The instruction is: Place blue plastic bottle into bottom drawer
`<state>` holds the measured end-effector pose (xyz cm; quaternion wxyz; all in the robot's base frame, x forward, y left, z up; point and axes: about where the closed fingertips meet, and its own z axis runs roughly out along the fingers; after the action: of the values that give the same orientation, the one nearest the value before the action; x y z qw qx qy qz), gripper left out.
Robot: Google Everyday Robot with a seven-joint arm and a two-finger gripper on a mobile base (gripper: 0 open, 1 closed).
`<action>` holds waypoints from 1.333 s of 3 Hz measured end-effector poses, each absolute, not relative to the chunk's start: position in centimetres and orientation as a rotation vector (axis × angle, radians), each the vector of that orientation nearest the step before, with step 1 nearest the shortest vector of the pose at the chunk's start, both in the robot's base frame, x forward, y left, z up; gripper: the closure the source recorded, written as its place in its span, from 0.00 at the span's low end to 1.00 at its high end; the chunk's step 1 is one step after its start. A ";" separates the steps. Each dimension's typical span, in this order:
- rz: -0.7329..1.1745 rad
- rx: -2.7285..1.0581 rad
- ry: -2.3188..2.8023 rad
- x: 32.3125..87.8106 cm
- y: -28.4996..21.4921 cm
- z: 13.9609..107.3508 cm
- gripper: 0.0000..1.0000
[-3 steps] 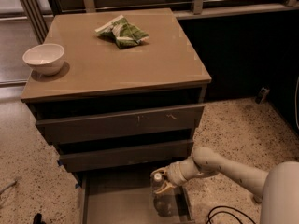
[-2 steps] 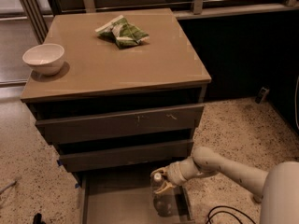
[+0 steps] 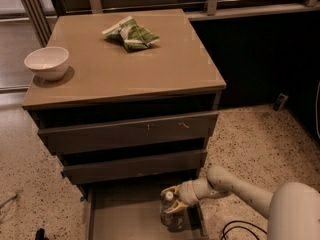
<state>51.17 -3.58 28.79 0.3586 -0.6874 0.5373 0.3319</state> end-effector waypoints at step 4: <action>0.964 -1.752 1.416 50.0 -3.2 21.5 1.00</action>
Offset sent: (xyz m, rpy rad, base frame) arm -0.0091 -0.0009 -0.0826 0.0310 0.0914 0.0003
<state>49.97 -3.15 21.46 0.3389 -0.6728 0.5436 0.3701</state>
